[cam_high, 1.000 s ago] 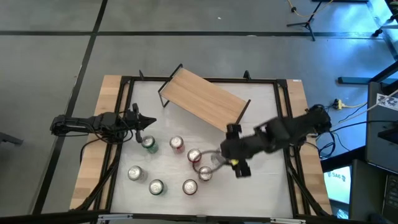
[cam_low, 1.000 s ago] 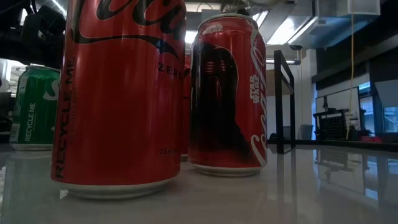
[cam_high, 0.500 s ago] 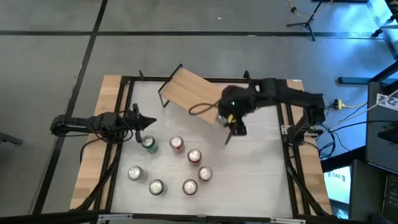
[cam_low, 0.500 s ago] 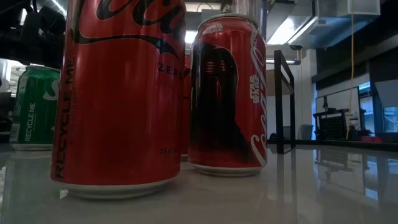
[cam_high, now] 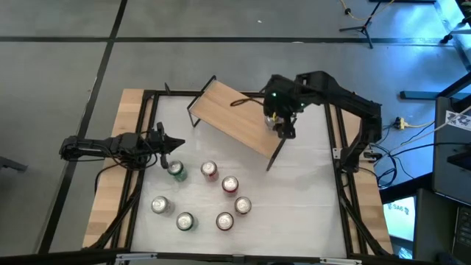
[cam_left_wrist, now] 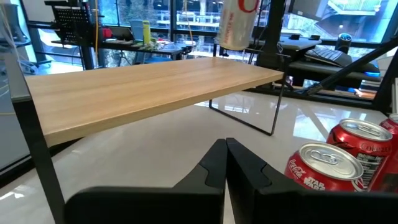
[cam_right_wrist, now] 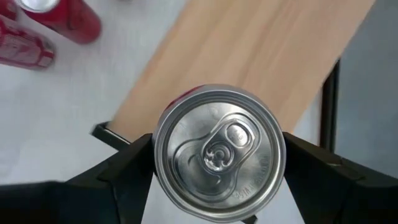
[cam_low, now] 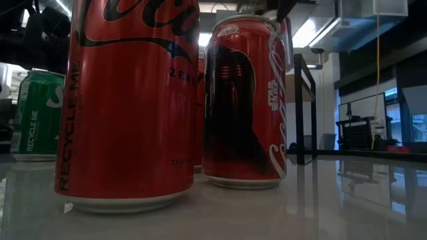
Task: Place canned beverage on shelf
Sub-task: Put the right red-silver soda can on the shelf
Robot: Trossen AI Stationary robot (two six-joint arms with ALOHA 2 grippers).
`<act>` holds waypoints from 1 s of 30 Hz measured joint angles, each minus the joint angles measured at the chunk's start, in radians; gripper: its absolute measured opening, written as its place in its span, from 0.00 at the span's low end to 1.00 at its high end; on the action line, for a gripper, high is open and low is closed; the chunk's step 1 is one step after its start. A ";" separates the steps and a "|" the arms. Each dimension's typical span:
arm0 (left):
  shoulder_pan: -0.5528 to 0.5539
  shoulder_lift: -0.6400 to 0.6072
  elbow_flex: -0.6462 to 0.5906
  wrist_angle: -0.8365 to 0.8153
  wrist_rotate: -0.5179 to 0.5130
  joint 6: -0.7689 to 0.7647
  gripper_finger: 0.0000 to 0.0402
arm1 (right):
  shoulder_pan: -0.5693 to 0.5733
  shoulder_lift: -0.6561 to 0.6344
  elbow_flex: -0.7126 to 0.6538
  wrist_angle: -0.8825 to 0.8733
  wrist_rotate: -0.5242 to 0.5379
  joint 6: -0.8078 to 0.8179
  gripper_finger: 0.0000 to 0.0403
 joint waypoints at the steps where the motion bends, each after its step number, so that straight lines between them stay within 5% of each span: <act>1: 0.000 0.000 0.000 0.000 0.000 0.000 0.00 | -0.012 0.000 -0.003 0.002 0.001 -0.010 0.75; 12: 0.000 0.000 0.000 0.000 0.001 -0.019 0.00 | -0.119 0.000 -0.006 -0.001 -0.059 -0.049 0.75; 30: 0.000 0.000 0.000 0.003 -0.001 -0.021 0.00 | -0.118 -0.116 -0.007 0.047 -0.091 -0.078 0.75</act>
